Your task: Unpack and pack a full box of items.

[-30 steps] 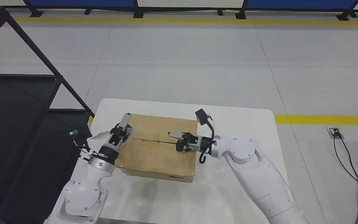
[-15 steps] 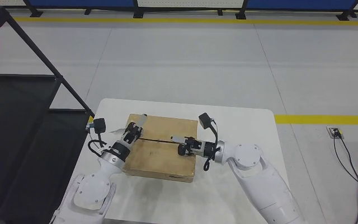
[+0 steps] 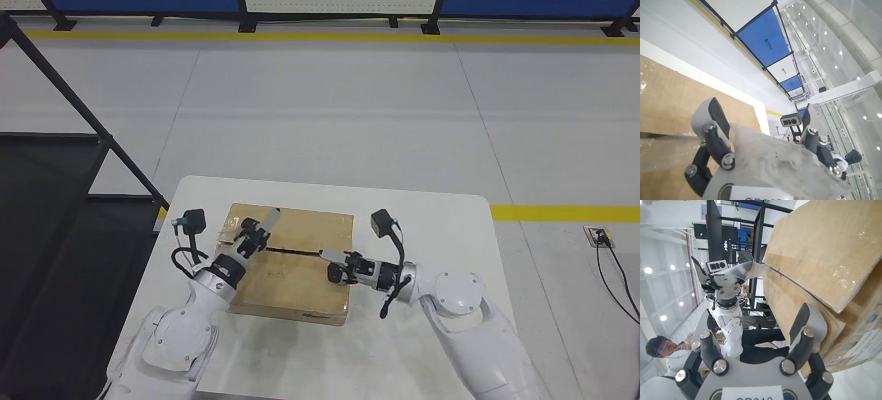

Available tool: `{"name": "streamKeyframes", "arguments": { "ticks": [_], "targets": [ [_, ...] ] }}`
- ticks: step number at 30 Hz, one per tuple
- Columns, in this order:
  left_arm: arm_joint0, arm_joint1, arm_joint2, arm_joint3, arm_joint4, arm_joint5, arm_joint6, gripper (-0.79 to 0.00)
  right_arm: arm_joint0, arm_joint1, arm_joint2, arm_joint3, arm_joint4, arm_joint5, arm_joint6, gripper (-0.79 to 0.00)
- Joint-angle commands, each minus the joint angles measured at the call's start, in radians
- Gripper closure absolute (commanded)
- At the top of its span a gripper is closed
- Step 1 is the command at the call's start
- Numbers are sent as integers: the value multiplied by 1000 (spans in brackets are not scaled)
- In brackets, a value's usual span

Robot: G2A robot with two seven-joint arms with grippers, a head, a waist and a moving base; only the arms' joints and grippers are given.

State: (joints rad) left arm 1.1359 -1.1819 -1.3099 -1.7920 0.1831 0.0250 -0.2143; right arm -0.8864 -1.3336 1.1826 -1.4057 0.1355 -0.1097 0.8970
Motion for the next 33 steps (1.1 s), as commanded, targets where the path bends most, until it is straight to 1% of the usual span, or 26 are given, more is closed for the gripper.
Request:
{"name": "streamKeyframes", "arguments": {
  "ticks": [1,8,14,22,33],
  "targets": [
    [-4,-1,-3,-1,-4,5,0,-785,-14,3,10,-12,8,-24,-8,-785],
    [-23,-7,15,-8,12,19,-6,-785,-34,11,23,-29,10,-37,-3,-785],
    [-52,-15,52,-2,32,36,-10,-785,-48,18,35,-34,18,-43,-5,-785],
    [-94,-30,105,33,43,55,-2,-785,-72,28,53,-50,25,-51,-10,-785],
    [-111,-47,156,54,59,58,-4,-785,-83,38,64,-54,37,-54,-10,-785]
  ]
}}
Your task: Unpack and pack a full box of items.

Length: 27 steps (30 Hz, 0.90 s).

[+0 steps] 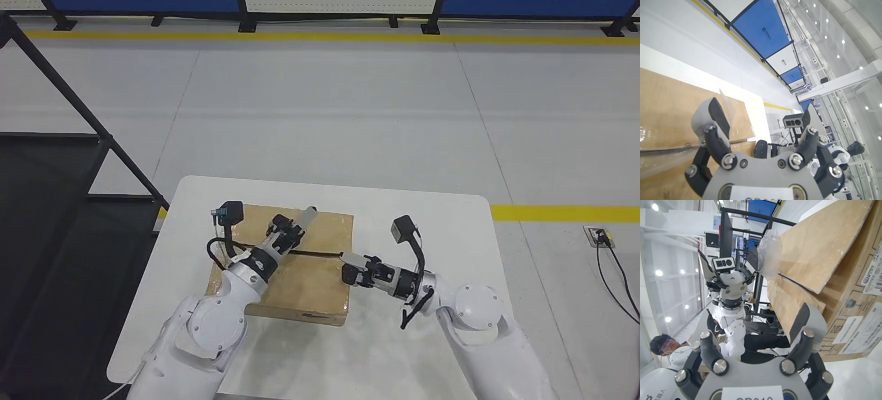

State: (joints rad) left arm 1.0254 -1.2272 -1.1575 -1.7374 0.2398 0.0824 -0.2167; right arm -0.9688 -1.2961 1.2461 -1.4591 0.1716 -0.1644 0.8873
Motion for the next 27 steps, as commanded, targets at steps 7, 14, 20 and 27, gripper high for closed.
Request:
{"name": "streamKeyframes", "arguments": {
  "ticks": [7,14,20,27],
  "targets": [
    [0,-8,28,-7,16,1,-21,-785,-3,6,4,-4,7,-4,-3,-785],
    [21,-10,31,-35,28,-7,-56,-785,-4,10,4,-5,14,-7,-8,-785],
    [43,-9,0,-76,-19,-7,-95,-785,2,13,0,-5,17,-6,-9,-785],
    [74,-1,-110,-148,-150,3,-152,-785,7,16,-8,-2,23,-9,-10,-785]
  ]
}}
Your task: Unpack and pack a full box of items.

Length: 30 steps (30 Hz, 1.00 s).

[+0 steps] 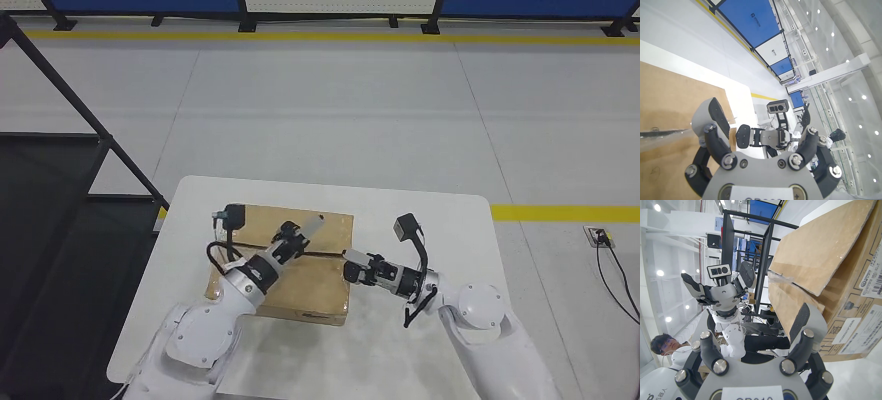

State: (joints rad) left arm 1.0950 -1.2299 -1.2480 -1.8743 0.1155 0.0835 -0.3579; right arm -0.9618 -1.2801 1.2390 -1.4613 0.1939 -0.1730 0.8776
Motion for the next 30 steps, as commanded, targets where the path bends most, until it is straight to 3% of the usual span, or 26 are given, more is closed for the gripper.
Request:
{"name": "streamKeyframes", "arguments": {
  "ticks": [1,4,9,11,17,22,30],
  "targets": [
    [16,5,-56,-31,-55,-1,-20,-785,2,1,-1,-1,4,-3,0,-785],
    [54,13,-146,-68,-109,-11,-45,-785,4,2,-1,-8,9,-10,2,-785],
    [121,30,-375,-86,-306,-10,-115,-785,16,2,-1,-22,31,-48,-13,-785],
    [156,38,-476,-60,-362,-16,-151,-785,39,0,-4,-15,53,-51,-16,-785],
    [250,54,-651,45,-410,-43,-236,-785,140,-13,-59,50,72,-6,-25,-785],
    [295,62,-690,113,-410,-74,-293,-785,230,-32,-115,122,86,-10,-57,-785],
    [308,65,-642,126,-393,-103,-295,-785,358,-68,-226,261,126,75,-42,-785]
  ]
}}
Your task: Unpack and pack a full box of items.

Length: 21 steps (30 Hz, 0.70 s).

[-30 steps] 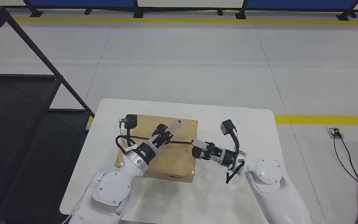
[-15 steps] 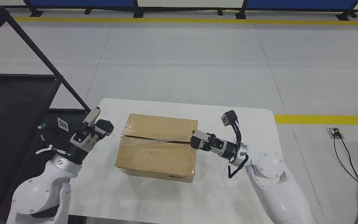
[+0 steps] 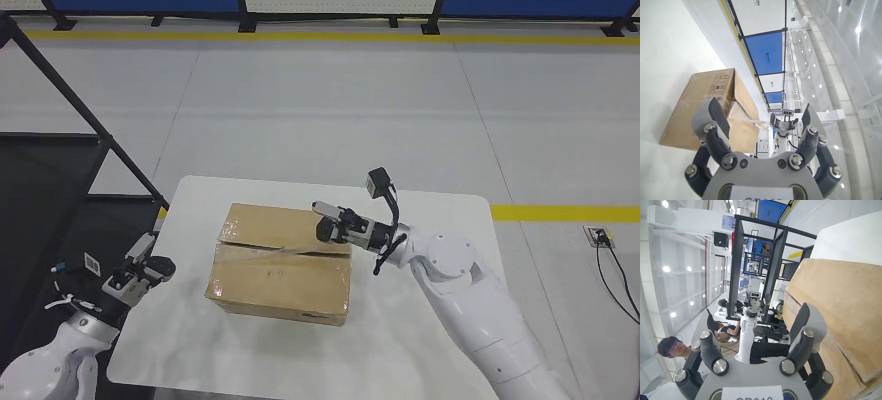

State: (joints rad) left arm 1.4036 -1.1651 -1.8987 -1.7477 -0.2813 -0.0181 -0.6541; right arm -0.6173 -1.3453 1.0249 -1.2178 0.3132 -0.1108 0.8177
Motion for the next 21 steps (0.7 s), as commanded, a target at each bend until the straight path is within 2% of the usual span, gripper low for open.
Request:
{"name": "streamKeyframes", "arguments": {
  "ticks": [1,7,21],
  "targets": [
    [-2,1,13,0,6,-1,2,-785,20,-5,-16,28,6,14,21,-785],
    [-11,4,45,-2,24,0,9,-785,23,-6,-40,53,-5,28,104,-785],
    [-22,11,95,-9,47,9,15,-785,-87,25,-5,-80,-142,56,89,-785]
  ]
}}
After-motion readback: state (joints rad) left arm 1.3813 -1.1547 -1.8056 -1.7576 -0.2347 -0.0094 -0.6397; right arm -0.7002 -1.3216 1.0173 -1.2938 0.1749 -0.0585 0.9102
